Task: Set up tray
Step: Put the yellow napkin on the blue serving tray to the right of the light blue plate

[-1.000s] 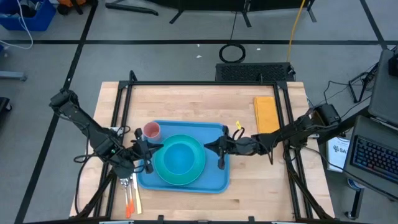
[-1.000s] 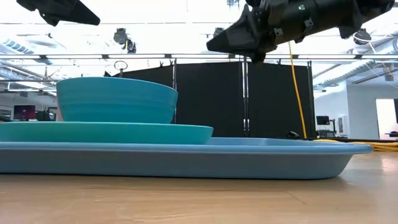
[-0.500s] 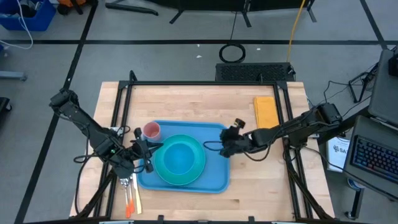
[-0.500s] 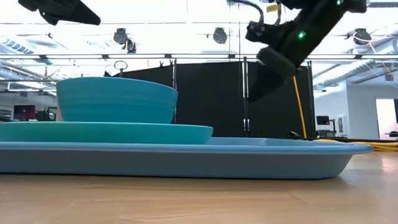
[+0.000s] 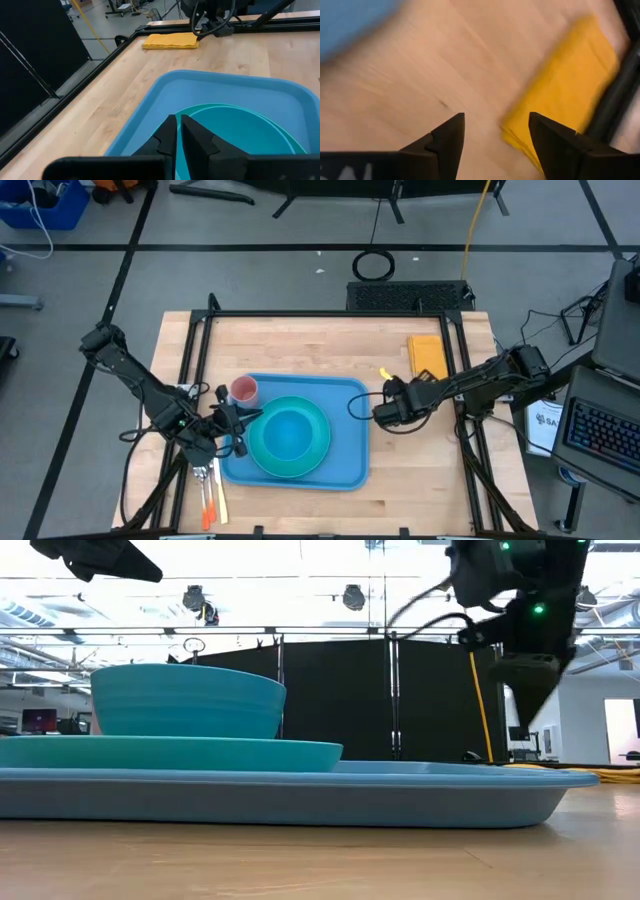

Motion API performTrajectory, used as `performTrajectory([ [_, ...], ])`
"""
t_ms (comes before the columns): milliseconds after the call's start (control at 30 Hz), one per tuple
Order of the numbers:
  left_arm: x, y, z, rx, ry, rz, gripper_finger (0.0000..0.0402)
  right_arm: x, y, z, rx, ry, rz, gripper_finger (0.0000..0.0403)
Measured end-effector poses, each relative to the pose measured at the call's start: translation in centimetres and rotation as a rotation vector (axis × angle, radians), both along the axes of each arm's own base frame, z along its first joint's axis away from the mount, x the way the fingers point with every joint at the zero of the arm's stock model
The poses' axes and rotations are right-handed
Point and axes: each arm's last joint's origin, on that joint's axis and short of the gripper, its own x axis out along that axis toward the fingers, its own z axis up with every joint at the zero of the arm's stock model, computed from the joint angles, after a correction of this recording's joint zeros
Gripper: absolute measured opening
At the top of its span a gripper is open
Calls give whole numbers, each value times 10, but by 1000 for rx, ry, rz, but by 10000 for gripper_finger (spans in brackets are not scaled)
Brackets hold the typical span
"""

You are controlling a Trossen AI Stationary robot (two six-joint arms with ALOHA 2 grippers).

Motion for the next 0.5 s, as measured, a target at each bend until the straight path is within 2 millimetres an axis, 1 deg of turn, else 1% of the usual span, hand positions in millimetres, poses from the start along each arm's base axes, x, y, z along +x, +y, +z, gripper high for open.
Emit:
performTrajectory([
  [167,0,0,0,1,0,-1,12,-6,-4,-7,98,42,-111,213],
  [267,0,0,0,0,0,0,4,-11,-11,-14,100,62,-149,216],
  [333,0,0,0,-1,-1,0,7,-16,-17,-20,116,96,-190,216],
  [500,0,0,0,-1,-1,0,30,-27,-29,-36,138,150,-243,216],
])
